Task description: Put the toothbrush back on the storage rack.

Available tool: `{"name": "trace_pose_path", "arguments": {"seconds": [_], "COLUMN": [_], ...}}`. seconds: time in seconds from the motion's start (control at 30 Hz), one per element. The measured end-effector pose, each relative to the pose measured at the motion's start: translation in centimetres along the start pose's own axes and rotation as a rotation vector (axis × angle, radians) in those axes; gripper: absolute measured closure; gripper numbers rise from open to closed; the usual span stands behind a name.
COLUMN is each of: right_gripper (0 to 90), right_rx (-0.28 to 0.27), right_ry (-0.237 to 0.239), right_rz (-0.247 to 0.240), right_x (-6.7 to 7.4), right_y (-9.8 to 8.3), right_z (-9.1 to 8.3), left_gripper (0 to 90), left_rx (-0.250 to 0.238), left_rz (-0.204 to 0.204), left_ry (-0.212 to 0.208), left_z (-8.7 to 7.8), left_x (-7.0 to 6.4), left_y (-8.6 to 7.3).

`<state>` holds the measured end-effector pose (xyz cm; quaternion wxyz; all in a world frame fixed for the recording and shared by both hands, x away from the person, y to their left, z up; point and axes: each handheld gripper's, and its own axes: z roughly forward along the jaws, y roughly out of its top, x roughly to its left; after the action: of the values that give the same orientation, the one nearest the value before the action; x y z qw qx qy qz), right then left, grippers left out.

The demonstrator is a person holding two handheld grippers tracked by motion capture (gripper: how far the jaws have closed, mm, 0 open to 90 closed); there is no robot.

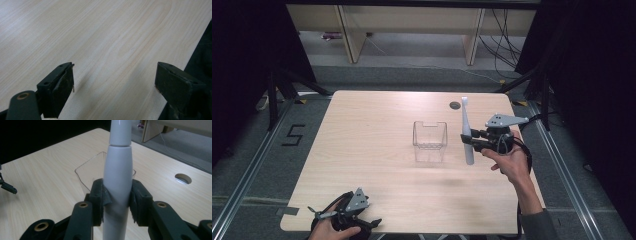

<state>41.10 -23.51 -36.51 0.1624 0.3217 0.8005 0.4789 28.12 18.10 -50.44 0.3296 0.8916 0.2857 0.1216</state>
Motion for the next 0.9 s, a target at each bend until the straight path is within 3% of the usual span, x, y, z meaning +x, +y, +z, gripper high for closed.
{"name": "trace_pose_path", "arguments": {"seconds": [0.27,0.47,0.53,0.6,0.67,0.7,0.73,0.8,0.87,0.9], "right_gripper": [66.7,66.7,66.7,66.7,66.7,66.7,66.7,66.7,66.7,66.7], "right_rx": [-0.016,-0.053,-0.043,-0.043,-0.054,-0.058,-0.054,-0.060,-0.066,-0.054], "right_ry": [0.019,0.019,0.037,0.032,0.044,0.048,0.048,0.067,0.052,0.065], "right_rz": [0.019,-0.008,0.012,-0.012,0.015,0.005,0.005,0.013,-0.004,0.016], "right_x": [0.0,-0.1,0.0,-0.1,0.1,0.1,0.1,0.2,0.2,0.4], "right_y": [1.3,2.2,2.4,2.6,2.8,2.9,3.1,3.4,3.6,3.9], "right_z": [0.4,0.9,1.1,1.1,1.4,1.5,1.5,1.9,2.0,2.2], "left_gripper": [15.0,15.0,15.0,15.0,15.0,15.0,15.0,15.0,15.0,15.0], "left_rx": [-0.001,0.009,0.000,-0.001,0.002,0.002,0.003,0.000,0.003,-0.001], "left_rz": [-0.002,-0.001,-0.003,0.001,0.006,-0.010,0.009,0.002,-0.001,0.001], "left_ry": [0.003,-0.007,-0.001,-0.004,-0.006,-0.007,-0.004,-0.003,-0.006,-0.004], "left_z": [0.0,0.0,0.0,0.0,0.0,0.1,0.0,0.0,0.0,0.0], "left_x": [0.0,0.0,0.0,0.0,-0.1,-0.1,0.0,0.0,0.0,-0.1], "left_y": [0.0,0.0,0.0,0.0,0.1,0.0,0.1,0.0,0.1,0.1]}}
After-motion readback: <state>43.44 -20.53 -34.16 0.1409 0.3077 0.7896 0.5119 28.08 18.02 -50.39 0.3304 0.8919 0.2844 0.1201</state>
